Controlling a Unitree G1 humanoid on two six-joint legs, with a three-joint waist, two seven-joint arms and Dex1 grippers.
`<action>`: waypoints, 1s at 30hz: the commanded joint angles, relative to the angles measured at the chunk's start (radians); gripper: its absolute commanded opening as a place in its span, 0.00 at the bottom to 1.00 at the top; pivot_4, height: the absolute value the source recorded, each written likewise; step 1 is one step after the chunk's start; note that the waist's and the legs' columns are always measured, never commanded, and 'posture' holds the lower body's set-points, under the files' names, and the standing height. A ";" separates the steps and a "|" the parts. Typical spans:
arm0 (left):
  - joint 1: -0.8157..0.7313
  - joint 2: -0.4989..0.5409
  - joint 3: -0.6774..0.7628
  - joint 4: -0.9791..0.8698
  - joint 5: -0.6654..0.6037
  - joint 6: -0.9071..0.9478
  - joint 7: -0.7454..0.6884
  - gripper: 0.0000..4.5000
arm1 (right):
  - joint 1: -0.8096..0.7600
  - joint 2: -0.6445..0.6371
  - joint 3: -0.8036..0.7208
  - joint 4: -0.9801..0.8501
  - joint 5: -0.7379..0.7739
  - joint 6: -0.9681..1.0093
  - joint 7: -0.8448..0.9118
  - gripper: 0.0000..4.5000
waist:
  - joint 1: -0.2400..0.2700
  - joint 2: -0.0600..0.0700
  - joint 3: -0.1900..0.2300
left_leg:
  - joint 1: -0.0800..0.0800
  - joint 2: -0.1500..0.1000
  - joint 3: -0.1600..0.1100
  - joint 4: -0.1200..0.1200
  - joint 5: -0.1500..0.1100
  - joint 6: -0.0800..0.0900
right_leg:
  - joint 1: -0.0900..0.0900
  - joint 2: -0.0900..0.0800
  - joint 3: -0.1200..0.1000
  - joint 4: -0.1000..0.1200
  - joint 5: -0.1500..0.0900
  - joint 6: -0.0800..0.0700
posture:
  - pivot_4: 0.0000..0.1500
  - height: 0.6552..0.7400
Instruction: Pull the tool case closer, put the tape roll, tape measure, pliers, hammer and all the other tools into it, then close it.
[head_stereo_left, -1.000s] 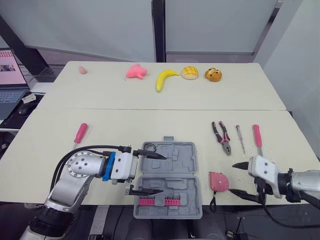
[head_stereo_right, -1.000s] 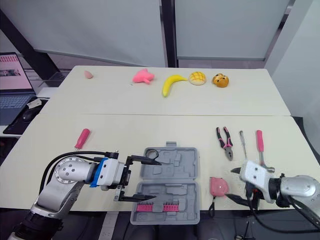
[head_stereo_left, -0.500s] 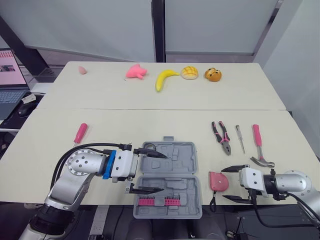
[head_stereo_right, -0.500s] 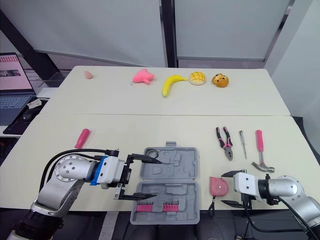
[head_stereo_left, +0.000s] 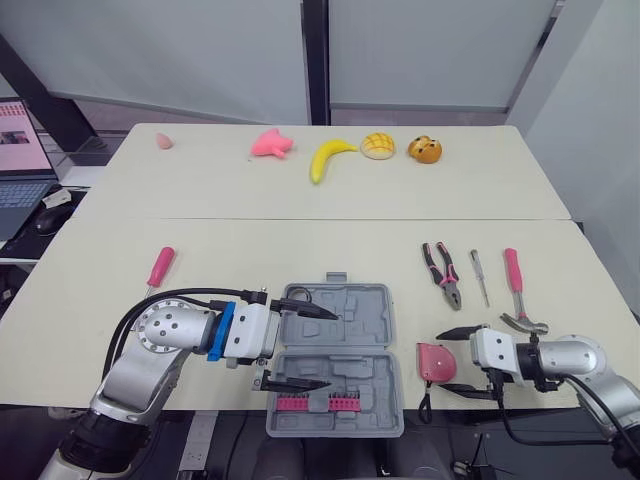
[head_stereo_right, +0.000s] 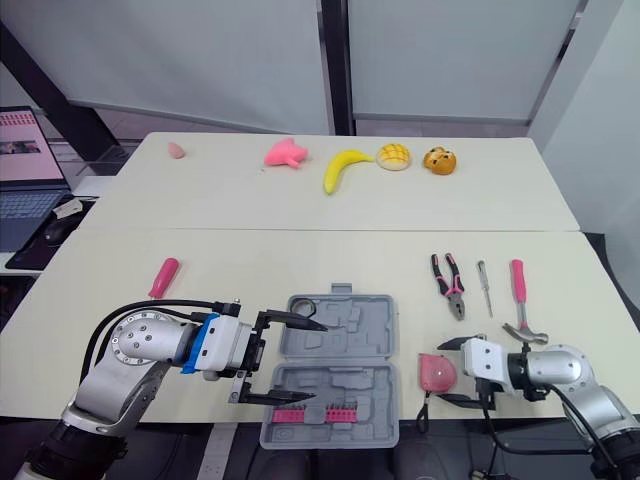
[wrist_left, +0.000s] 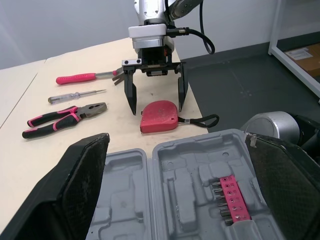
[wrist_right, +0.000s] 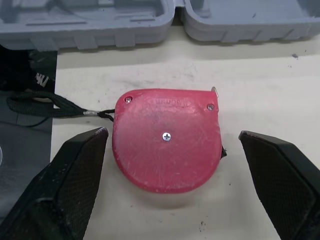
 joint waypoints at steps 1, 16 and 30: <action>-0.001 0.006 0.000 -0.026 -0.009 -0.006 -0.001 1.00 | -0.008 0.006 -0.006 -0.010 -0.010 0.005 0.014 1.00 | 0.000 0.000 0.000 | 0.000 0.000 0.000 0.000 0.000 0.000 | 0.000 0.000 0.000 0.000 0.000 0.000 | 1.00 1.00; 0.000 -0.001 -0.004 -0.020 0.000 -0.011 0.007 1.00 | -0.018 0.041 -0.001 -0.011 -0.047 0.023 0.019 1.00 | 0.000 0.000 0.000 | 0.000 0.000 0.000 0.000 0.000 0.000 | 0.000 0.000 0.000 0.000 0.000 0.000 | 1.00 1.00; 0.019 0.009 0.014 -0.002 0.012 -0.013 0.029 1.00 | -0.018 0.017 -0.074 -0.078 -0.024 0.066 -0.005 0.70 | 0.000 0.000 0.000 | 0.000 0.000 0.000 0.000 0.000 0.000 | 0.000 0.000 0.000 0.000 0.000 0.000 | 1.00 1.00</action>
